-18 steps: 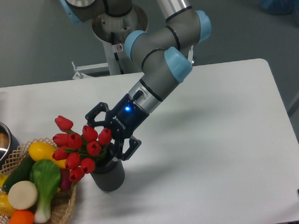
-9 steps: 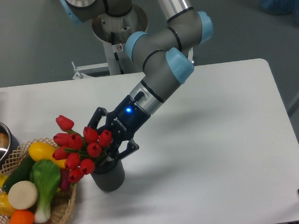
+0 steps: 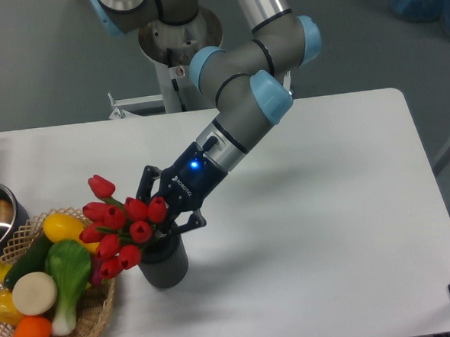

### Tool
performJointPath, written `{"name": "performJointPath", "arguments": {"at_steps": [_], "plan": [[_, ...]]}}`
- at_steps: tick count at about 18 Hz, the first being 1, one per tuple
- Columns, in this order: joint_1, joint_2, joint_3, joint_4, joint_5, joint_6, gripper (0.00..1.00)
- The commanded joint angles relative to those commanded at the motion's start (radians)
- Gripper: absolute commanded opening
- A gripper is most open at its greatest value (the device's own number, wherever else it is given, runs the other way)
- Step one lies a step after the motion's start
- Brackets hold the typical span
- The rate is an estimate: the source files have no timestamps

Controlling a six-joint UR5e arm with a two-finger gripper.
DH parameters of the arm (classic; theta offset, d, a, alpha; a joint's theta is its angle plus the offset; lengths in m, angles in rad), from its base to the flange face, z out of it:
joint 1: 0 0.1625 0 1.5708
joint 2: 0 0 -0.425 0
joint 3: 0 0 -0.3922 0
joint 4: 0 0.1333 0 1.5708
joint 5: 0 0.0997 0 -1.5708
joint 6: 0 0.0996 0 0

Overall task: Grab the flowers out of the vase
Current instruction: 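Lower the gripper around the tulip stems and close it, then lift the gripped tulips straight up out of the black vase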

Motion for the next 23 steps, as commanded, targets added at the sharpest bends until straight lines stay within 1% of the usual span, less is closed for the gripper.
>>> {"name": "performJointPath", "arguments": {"at_steps": [4, 9, 12, 14, 16, 20, 23], "plan": [[0.003, 0.003, 0.002, 0.0, -0.015, -0.003, 0.26], [0.006, 0.032, 0.003, 0.0, -0.049, -0.018, 0.26], [0.008, 0.047, 0.024, -0.002, -0.052, -0.046, 0.26], [0.011, 0.074, 0.038, -0.002, -0.051, -0.106, 0.26], [0.012, 0.098, 0.046, -0.002, -0.051, -0.135, 0.26], [0.008, 0.109, 0.086, 0.0, -0.077, -0.173, 0.26], [0.011, 0.123, 0.095, 0.0, -0.086, -0.186, 0.26]]}}
